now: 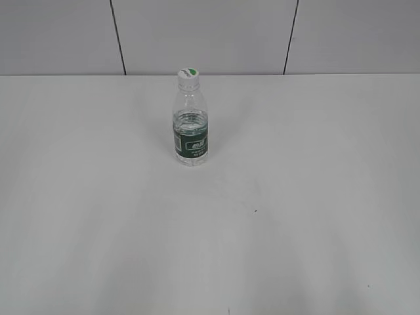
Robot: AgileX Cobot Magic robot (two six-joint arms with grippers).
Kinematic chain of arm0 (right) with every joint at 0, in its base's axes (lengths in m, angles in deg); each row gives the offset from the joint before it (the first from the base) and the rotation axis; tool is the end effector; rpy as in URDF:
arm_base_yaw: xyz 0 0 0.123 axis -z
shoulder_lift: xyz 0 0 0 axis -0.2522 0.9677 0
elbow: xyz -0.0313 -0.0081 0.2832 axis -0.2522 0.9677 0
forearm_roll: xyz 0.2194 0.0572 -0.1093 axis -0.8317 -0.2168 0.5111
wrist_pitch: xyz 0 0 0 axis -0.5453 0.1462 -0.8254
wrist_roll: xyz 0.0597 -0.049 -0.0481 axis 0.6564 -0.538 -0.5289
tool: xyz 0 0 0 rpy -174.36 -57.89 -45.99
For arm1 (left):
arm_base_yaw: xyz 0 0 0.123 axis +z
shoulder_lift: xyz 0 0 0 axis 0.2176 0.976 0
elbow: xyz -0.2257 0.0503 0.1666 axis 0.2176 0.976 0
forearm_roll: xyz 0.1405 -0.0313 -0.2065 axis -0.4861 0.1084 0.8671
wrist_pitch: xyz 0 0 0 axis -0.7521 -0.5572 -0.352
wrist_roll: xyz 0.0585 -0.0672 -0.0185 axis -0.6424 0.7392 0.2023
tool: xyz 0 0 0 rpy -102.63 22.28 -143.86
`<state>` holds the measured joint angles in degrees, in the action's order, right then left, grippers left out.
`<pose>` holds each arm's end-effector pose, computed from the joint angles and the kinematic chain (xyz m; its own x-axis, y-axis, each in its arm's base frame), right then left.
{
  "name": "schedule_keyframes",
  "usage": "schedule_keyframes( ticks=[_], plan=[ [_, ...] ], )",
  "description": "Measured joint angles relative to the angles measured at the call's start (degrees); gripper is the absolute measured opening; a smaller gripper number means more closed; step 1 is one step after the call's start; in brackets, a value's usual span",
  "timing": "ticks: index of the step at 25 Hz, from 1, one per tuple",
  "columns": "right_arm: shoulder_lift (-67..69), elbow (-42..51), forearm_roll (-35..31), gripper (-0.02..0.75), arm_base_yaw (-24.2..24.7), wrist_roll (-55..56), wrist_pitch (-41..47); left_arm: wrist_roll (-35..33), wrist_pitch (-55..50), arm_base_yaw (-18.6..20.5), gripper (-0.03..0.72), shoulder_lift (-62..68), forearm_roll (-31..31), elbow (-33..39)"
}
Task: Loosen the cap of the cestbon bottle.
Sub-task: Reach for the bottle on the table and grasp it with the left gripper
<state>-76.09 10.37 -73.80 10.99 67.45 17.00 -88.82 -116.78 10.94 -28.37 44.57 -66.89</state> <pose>-0.0092 -0.0005 0.2792 -0.4543 -0.1260 -0.8819 -0.1077 0.9905 -0.0860 -0.0086 0.0008 0.2816 -0.4417 0.0251 -0.8968 0.0284 0.9995 0.0140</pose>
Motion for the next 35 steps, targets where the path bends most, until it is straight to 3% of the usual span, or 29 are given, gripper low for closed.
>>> schedule_keyframes(
  ticks=[17,25,35],
  plan=[
    [0.0,0.0,0.0,0.521,0.0,0.0,0.0,0.0,4.2,0.0,0.485,1.9,0.0,-2.8],
    [0.0,0.0,0.0,0.521,0.0,0.0,0.0,-3.0,24.2,0.0,0.485,19.6,0.0,-10.0],
    [0.0,0.0,0.0,0.521,0.0,0.0,0.0,-3.9,57.4,0.0,0.485,43.9,-0.4,-10.8]
  ],
)
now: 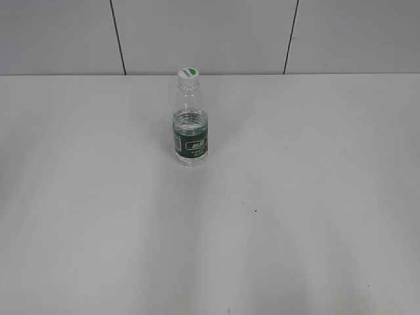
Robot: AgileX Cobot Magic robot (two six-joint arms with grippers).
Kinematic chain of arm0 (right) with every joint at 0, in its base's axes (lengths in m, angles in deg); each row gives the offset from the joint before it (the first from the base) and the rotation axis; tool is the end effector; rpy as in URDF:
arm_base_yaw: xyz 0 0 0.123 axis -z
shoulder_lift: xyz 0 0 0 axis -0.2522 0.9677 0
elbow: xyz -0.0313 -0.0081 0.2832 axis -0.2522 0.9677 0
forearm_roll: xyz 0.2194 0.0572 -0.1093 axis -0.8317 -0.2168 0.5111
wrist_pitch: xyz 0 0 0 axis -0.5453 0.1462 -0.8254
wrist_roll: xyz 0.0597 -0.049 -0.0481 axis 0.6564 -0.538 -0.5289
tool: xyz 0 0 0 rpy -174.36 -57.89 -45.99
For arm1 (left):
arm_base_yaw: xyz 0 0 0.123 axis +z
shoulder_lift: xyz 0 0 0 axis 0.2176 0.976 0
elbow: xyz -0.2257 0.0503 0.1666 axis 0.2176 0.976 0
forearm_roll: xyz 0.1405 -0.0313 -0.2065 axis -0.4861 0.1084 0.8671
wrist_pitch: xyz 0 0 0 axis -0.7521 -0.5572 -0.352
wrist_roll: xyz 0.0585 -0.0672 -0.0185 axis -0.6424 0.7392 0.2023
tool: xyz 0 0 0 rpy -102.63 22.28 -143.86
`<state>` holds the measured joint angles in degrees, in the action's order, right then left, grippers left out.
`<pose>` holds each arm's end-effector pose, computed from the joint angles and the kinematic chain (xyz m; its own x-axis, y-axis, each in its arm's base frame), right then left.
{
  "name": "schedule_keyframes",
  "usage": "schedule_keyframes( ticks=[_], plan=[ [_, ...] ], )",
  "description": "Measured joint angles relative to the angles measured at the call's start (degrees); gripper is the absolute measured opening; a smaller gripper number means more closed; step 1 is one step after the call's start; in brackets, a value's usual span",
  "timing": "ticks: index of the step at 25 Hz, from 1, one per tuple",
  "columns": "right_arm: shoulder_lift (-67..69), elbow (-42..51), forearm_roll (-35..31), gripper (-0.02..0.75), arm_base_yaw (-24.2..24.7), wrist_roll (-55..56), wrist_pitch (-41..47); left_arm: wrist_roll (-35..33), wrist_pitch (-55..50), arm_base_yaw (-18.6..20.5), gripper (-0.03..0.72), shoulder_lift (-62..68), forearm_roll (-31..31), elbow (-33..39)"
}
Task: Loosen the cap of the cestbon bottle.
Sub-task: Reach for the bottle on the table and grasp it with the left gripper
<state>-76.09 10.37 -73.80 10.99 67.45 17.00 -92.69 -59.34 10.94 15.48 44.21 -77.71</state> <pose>-0.0092 -0.0005 0.2792 -0.4543 -0.1260 -0.8819 -0.1077 0.9905 -0.0860 0.1623 -0.0045 0.3734 -0.0294 0.0908 -0.9954 0.0302 0.9955 0.0899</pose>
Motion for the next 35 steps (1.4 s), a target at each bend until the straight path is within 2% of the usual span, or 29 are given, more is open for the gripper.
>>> schedule_keyframes(
  ticks=[5,9,17,22,24,31,35],
  plan=[
    [0.0,0.0,0.0,0.521,0.0,0.0,0.0,0.0,15.1,0.0,0.485,14.0,-0.6,1.0],
    [0.0,0.0,0.0,0.521,0.0,0.0,0.0,0.9,29.7,-1.0,0.485,24.3,-0.6,6.3],
    [0.0,0.0,0.0,0.521,0.0,0.0,0.0,1.8,52.3,-10.6,0.485,43.0,-3.0,13.1],
    [0.0,0.0,0.0,0.521,0.0,0.0,0.0,3.3,68.4,-13.9,0.485,55.6,-5.7,15.2],
    [0.0,0.0,0.0,0.521,0.0,0.0,0.0,4.4,71.7,-14.0,0.485,59.8,-9.4,15.2],
    [0.0,0.0,0.0,0.521,0.0,0.0,0.0,6.2,72.4,-14.0,0.485,69.4,-22.3,13.7],
    [0.0,0.0,0.0,0.521,0.0,0.0,0.0,6.4,72.8,-14.0,0.485,70.3,-25.4,13.4]
  ],
)
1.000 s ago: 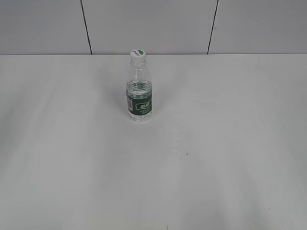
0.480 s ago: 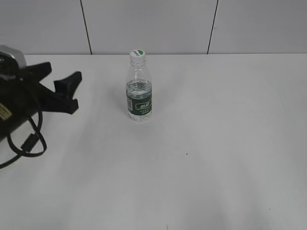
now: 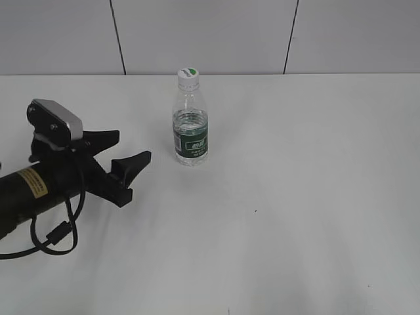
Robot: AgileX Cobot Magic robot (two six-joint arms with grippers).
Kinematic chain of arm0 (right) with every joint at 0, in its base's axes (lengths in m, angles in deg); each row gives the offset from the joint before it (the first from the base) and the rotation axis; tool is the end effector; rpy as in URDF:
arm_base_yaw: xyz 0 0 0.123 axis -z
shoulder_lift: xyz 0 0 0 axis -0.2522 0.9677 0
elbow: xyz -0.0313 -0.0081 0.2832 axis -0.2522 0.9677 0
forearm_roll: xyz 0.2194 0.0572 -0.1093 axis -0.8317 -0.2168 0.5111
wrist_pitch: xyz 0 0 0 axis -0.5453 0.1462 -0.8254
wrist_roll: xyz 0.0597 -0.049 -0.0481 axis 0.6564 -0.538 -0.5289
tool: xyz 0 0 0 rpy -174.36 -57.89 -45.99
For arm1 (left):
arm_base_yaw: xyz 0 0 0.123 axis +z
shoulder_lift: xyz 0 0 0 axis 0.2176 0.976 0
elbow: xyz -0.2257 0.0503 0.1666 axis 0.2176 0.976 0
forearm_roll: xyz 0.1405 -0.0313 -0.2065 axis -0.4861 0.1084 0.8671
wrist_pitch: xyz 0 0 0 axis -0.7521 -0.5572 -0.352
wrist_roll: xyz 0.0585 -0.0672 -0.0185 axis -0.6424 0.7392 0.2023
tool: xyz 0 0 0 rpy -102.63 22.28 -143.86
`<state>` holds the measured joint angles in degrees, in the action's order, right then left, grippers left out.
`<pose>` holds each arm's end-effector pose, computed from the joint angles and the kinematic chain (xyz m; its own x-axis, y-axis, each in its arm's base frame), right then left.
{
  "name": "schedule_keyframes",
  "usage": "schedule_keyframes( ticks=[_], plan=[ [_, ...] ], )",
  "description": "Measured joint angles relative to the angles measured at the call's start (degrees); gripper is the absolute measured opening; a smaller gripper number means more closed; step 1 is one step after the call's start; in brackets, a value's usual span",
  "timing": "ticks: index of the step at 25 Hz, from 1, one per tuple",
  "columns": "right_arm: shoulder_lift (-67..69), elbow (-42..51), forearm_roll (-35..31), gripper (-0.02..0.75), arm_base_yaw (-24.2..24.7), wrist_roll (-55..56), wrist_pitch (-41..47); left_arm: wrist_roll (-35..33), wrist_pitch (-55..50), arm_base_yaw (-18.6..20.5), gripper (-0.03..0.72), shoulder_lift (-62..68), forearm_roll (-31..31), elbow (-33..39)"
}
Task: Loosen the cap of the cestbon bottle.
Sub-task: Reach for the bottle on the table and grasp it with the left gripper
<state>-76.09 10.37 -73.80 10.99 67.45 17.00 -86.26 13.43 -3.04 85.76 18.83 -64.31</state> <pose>-0.0092 -0.0005 0.2792 -0.4543 -0.1260 -0.8819 -0.1077 0.9905 -0.0860 0.2670 -0.1133 0.0996 -0.1578 0.1761 -0.9716 0.6560 0.7542 0.0302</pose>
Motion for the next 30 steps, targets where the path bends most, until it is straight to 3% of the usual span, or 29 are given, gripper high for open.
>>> schedule_keyframes(
  ticks=[5,9,15,25,30],
  plan=[
    [0.0,0.0,0.0,0.521,0.0,0.0,0.0,0.3,0.0,-0.5,0.485,0.2,-6.3,-2.0],
    [0.0,0.0,0.0,0.521,0.0,0.0,0.0,0.3,0.3,-0.7,0.493,1.3,-6.4,-5.3],
    [0.0,0.0,0.0,0.521,0.0,0.0,0.0,2.9,0.4,-0.8,0.584,5.7,-6.7,-8.9],
    [0.0,0.0,0.0,0.521,0.0,0.0,0.0,6.7,0.4,-1.0,0.59,11.9,-7.7,-16.3],
    [0.0,0.0,0.0,0.521,0.0,0.0,0.0,7.0,0.4,-3.2,0.59,14.9,-7.8,-19.7]
  ],
)
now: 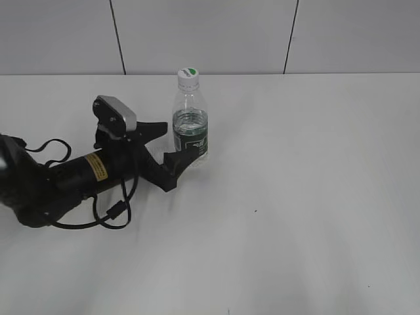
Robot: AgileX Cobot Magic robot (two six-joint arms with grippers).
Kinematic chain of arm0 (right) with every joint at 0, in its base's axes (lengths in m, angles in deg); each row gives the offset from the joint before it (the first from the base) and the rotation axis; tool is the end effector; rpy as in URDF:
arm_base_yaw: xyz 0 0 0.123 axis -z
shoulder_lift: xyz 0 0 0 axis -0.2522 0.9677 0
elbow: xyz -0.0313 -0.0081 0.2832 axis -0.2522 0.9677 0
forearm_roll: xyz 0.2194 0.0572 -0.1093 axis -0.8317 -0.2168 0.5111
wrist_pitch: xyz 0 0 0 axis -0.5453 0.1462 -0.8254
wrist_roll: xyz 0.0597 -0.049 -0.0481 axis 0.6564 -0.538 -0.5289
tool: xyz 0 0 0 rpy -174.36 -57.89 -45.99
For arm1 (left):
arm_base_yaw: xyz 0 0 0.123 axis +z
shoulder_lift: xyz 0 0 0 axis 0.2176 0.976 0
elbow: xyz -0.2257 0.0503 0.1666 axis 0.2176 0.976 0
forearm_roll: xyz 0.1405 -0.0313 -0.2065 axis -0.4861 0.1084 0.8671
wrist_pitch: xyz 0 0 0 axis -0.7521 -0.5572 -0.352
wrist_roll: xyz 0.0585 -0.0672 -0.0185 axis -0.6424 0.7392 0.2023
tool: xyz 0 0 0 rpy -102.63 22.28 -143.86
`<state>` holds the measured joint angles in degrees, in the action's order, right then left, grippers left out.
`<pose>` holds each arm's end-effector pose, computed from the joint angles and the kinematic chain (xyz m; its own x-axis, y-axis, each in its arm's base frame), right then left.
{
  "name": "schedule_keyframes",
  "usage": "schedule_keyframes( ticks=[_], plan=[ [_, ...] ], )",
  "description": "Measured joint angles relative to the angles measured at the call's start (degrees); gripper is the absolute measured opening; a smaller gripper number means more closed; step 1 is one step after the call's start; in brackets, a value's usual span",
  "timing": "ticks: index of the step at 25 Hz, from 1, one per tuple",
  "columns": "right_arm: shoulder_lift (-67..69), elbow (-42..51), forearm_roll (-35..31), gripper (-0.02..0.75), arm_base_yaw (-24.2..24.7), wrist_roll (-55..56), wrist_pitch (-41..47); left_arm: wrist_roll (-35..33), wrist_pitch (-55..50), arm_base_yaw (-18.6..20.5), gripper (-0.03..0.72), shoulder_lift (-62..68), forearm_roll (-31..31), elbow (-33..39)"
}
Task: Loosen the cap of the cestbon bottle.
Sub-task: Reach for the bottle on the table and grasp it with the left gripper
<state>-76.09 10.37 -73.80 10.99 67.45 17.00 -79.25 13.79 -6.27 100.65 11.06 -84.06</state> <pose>-0.0092 -0.0005 0.2792 -0.4543 -0.1260 -0.8819 -0.1077 0.9905 -0.0860 0.3269 -0.1616 0.0651 -0.1271 0.1123 -0.9855 0.7714 0.6358 -0.0270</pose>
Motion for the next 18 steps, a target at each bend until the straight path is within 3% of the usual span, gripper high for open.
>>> schedule_keyframes(
  ticks=[7,18],
  plan=[
    [0.0,0.0,0.0,0.521,0.0,0.0,0.0,0.2,0.0,-3.3,0.59,4.5,7.4,-4.4],
    [0.0,0.0,0.0,0.521,0.0,0.0,0.0,0.2,0.0,-5.4,0.59,5.4,9.6,-9.0]
  ],
)
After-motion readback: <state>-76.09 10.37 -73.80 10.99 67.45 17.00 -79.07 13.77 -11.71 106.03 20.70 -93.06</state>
